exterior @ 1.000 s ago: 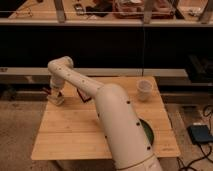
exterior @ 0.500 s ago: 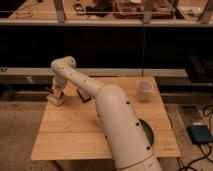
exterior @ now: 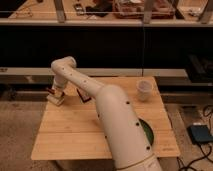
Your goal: Place the pepper on the white sponge
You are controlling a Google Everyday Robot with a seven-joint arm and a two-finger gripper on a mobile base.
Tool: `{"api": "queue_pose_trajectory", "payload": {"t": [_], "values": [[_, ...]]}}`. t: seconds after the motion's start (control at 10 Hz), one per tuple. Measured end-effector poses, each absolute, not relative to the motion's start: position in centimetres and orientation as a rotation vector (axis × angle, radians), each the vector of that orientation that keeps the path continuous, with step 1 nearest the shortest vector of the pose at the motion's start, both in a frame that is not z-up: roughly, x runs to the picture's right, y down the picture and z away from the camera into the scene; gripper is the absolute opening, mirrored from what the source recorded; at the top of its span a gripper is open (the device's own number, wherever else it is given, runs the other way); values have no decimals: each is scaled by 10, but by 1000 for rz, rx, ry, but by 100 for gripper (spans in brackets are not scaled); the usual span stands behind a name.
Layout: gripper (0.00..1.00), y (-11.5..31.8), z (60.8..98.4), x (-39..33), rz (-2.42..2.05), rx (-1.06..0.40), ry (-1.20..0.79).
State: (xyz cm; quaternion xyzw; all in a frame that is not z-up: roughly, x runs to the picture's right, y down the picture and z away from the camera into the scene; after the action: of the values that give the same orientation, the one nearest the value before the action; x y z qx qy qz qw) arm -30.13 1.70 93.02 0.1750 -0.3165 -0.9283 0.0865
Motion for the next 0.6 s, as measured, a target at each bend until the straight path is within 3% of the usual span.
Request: {"api": "queue_pose_trajectory", "payload": {"t": [0.2,0.6], "values": [[17,19,931,-302,-2768,521,-948],[55,24,932,-304,-2767,518,-961]]}}
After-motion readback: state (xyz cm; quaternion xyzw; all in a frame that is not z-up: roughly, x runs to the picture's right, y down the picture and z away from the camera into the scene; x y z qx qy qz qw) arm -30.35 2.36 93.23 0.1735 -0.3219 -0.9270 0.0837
